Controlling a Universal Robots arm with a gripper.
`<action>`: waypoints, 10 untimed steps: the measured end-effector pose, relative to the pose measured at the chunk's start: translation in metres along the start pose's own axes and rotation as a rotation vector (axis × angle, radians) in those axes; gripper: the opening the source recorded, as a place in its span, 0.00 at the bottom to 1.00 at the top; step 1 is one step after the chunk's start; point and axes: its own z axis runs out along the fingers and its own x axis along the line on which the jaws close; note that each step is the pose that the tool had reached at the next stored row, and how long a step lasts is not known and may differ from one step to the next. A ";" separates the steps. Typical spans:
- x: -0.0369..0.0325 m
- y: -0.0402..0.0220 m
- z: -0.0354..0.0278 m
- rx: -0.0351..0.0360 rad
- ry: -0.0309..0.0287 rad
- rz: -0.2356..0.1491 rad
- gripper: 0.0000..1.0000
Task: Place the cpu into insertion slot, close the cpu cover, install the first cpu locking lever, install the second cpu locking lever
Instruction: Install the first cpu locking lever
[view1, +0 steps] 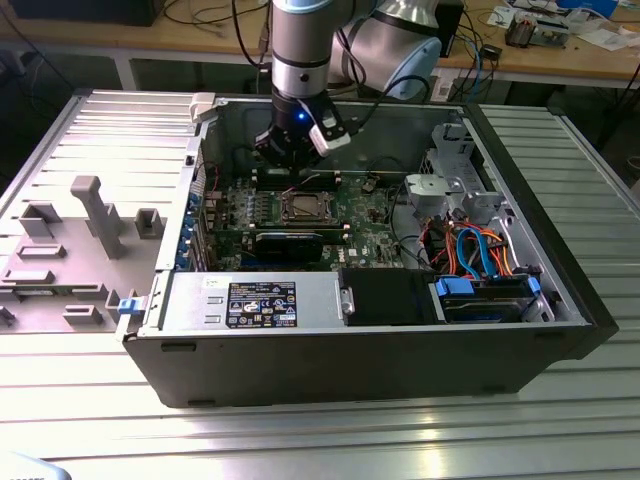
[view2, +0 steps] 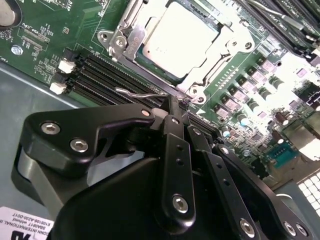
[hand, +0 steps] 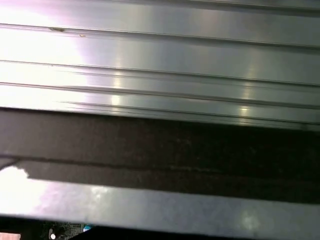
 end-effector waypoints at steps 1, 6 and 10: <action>-0.0006 0.0001 0.0004 0.0001 0.0002 -0.001 0.11; -0.0066 -0.0005 0.0034 0.0006 0.0002 -0.005 0.11; -0.0126 -0.0010 0.0054 0.0007 0.0006 -0.006 0.11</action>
